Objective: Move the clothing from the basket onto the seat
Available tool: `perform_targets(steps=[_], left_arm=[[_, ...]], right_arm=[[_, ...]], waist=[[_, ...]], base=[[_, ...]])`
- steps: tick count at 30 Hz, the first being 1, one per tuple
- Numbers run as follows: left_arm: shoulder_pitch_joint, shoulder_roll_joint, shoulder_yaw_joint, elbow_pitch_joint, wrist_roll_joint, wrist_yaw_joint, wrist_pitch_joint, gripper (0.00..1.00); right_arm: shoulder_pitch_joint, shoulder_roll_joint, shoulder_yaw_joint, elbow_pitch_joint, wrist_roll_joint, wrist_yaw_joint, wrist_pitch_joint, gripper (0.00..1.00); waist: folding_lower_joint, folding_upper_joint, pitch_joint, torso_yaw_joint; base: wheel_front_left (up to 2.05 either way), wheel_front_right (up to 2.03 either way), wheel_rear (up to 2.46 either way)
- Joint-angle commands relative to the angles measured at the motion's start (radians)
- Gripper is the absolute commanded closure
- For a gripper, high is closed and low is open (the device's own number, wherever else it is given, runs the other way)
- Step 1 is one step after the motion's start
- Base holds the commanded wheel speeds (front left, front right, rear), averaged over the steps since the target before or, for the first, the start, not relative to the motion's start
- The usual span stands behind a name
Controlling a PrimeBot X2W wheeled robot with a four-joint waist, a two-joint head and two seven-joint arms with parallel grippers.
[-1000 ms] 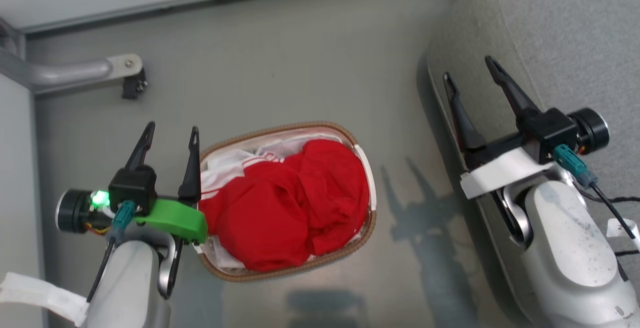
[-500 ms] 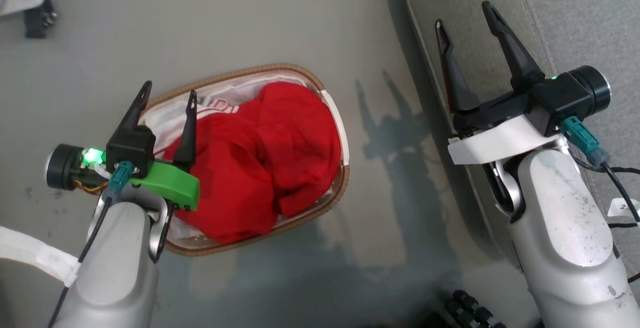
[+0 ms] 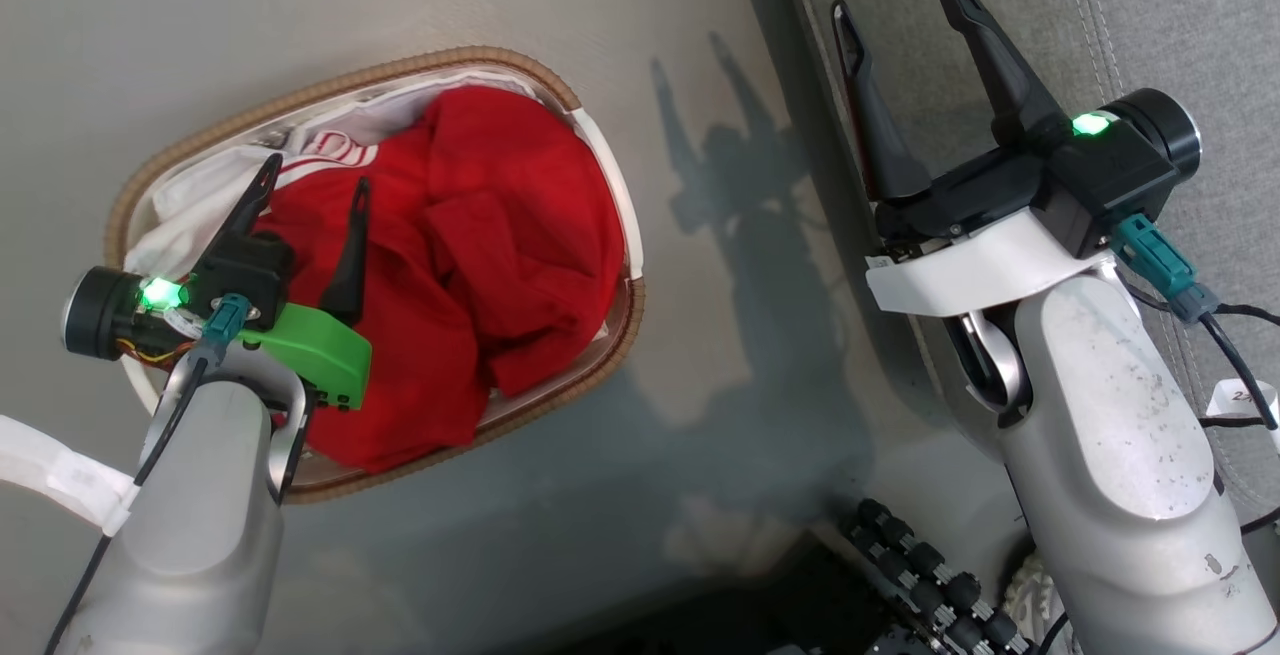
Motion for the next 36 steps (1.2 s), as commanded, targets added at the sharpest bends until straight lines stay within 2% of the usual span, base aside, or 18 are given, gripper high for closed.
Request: perform_targets(steps=[1, 13, 31, 32, 33, 34, 35, 36], left_arm=[[-0.019, 0.012, -0.005, 0.016, -0.001, -0.003, -0.001, 0.0], [-0.077, 0.024, -0.039, 0.246, 0.026, 0.005, -0.001, 0.0], [-0.233, -0.017, -0.108, 0.623, 0.052, 0.014, 0.011, 0.0], [-0.24, -0.019, -0.11, 0.632, 0.05, 0.014, 0.011, 0.18], [-0.245, -0.023, -0.114, 0.641, 0.051, 0.013, 0.014, 0.51], [-0.249, -0.025, -0.116, 0.647, 0.05, 0.013, 0.015, 0.65], [-0.254, -0.027, -0.12, 0.655, 0.049, 0.013, 0.018, 0.95], [-0.257, -0.029, -0.124, 0.661, 0.051, 0.012, 0.019, 1.0]], right_arm=[[-0.014, 0.0, 0.001, -0.006, 0.011, -0.001, -0.002, 0.0], [-0.004, -0.001, 0.022, -0.005, 0.038, -0.001, -0.002, 0.0], [-0.003, 0.0, 0.053, -0.004, 0.064, -0.001, -0.002, 0.0], [-0.001, 0.0, 0.054, -0.004, 0.066, -0.001, -0.002, 0.0], [0.002, -0.001, 0.054, -0.005, 0.067, -0.001, -0.002, 0.0], [0.004, 0.0, 0.054, -0.004, 0.067, -0.001, -0.002, 0.0], [0.006, -0.001, 0.053, -0.003, 0.067, -0.001, -0.002, 0.0], [0.007, 0.0, 0.052, -0.001, 0.067, -0.001, -0.002, 0.0]], waist=[[-0.0002, 0.0, 0.032, -0.029], [-0.0002, 0.0, 0.058, -0.048], [-0.0002, 0.0, 0.064, -0.064], [-0.0002, 0.0, 0.064, -0.065], [-0.0002, 0.0, 0.063, -0.065], [-0.0002, 0.0, 0.062, -0.065], [-0.0002, 0.0, 0.062, -0.065], [-0.0002, 0.0, 0.06, -0.065]], base=[[0.0, 0.0, 0.0], [0.0, 0.0, 0.0], [0.0, 0.0, 0.0], [0.0, 0.0, 0.0], [0.0, 0.0, 0.0], [0.0, 0.0, 0.0], [0.0, 0.0, 0.0], [0.0, 0.0, 0.0]])
